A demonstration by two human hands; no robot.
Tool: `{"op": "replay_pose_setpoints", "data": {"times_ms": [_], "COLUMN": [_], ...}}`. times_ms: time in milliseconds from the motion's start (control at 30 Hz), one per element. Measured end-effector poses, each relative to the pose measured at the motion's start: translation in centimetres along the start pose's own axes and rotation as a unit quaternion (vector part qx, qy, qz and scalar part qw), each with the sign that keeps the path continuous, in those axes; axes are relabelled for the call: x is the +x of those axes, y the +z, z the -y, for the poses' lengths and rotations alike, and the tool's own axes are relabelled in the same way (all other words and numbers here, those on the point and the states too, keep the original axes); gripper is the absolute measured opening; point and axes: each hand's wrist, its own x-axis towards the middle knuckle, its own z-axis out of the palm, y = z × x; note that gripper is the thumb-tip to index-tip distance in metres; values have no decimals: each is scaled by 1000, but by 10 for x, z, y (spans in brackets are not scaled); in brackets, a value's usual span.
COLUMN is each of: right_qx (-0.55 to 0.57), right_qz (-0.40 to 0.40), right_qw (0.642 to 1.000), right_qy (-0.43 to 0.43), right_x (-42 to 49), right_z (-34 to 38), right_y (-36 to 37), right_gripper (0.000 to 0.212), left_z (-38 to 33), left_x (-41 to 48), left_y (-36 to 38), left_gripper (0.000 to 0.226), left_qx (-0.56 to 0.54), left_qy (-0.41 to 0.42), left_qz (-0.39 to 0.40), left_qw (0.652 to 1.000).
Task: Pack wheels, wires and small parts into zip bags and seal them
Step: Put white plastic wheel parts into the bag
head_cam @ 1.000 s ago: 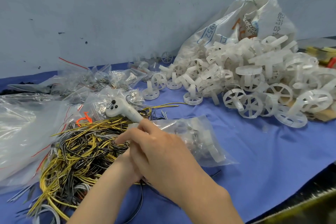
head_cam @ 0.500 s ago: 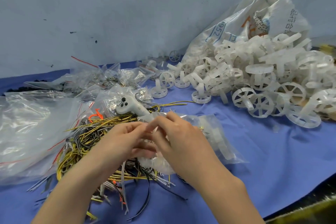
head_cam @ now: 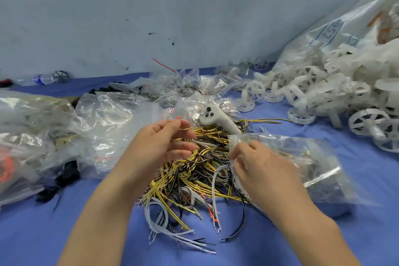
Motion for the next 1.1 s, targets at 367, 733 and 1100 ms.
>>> {"op": "replay_pose_setpoints", "data": {"times_ms": [367, 733, 1100], "right_qx": [15, 22, 24], "right_qz": [-41, -25, -30], "right_qw": [999, 999, 999], "right_qy": [23, 32, 27], "right_x": [-2, 1, 2], "right_z": [1, 0, -1], "right_y": [0, 0, 5], "right_gripper": [17, 30, 24], "left_z": [34, 67, 69], "left_x": [-16, -19, -11], "left_y": [-142, -183, -186], "left_gripper": [20, 49, 41], "left_qx": [473, 600, 635], "left_qy": [12, -146, -144], "left_qz": [-358, -255, -268], "left_qw": [805, 744, 710]}}
